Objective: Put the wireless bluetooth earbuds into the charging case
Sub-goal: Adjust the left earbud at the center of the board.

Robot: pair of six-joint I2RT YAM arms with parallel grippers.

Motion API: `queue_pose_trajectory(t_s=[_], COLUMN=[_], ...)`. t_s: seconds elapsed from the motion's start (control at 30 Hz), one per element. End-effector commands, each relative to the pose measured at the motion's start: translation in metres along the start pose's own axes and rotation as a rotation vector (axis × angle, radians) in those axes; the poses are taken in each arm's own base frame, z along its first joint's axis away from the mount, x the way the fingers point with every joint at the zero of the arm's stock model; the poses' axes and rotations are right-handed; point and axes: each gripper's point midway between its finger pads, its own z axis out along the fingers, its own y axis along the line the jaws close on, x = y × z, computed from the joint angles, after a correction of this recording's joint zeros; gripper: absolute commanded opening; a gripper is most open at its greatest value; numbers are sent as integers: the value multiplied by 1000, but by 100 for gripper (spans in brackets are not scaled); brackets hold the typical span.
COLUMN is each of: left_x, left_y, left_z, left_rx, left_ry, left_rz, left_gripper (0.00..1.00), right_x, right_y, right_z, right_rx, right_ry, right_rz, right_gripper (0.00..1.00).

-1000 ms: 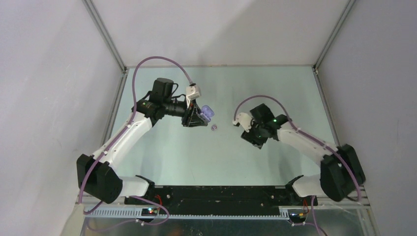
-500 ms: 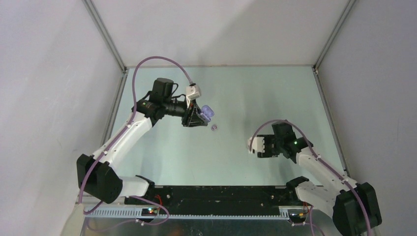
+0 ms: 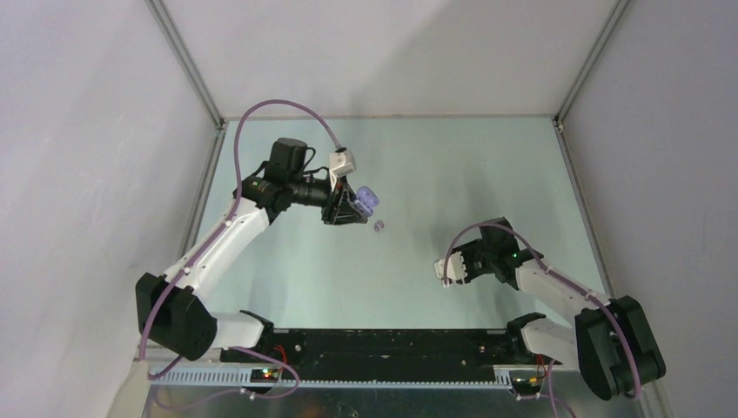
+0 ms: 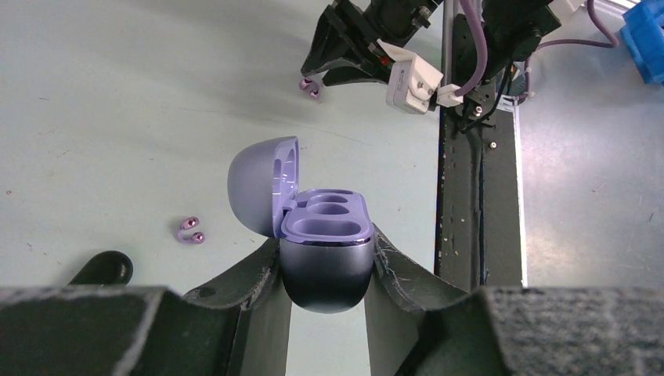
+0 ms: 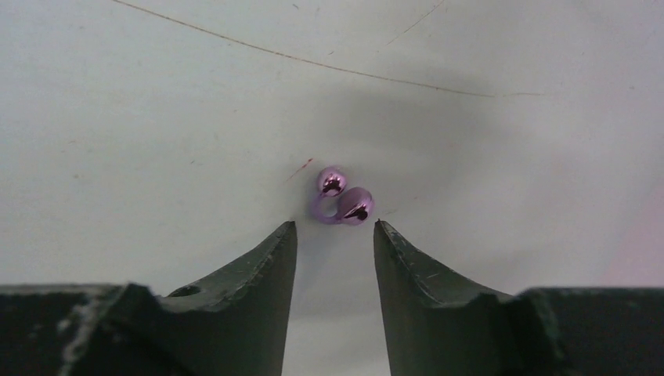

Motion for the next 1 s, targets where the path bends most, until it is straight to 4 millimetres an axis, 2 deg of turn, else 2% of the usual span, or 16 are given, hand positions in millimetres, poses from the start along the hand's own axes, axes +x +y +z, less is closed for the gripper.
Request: queue_pose_trajectory(t_s=[0.0,0.13,0.27,0.67,0.97], left_x=[-6,-5,-4,-3,-4], left_y=[-3,-2,-1,0,0], left_z=[-3,-3,-2,-2,-2], left_rx=[3,5,3,4,3], left_ry=[-20,-19,-17,-17,-18], left_rz=[29,28,26,25,26], left_gripper=[0,0,0,0,0], right_x=[1,1,0,-6,-5], right_y=[-1,5,9,0,7], right_z=[11,12,11,-4,-3], right_rx=[-22,-65,-84,-19,-39], right_ry=[-12,-13,-11,-22,-21], right_rz=[-64,-62,-66,-25,-36], right_gripper=[44,37,34,37,35])
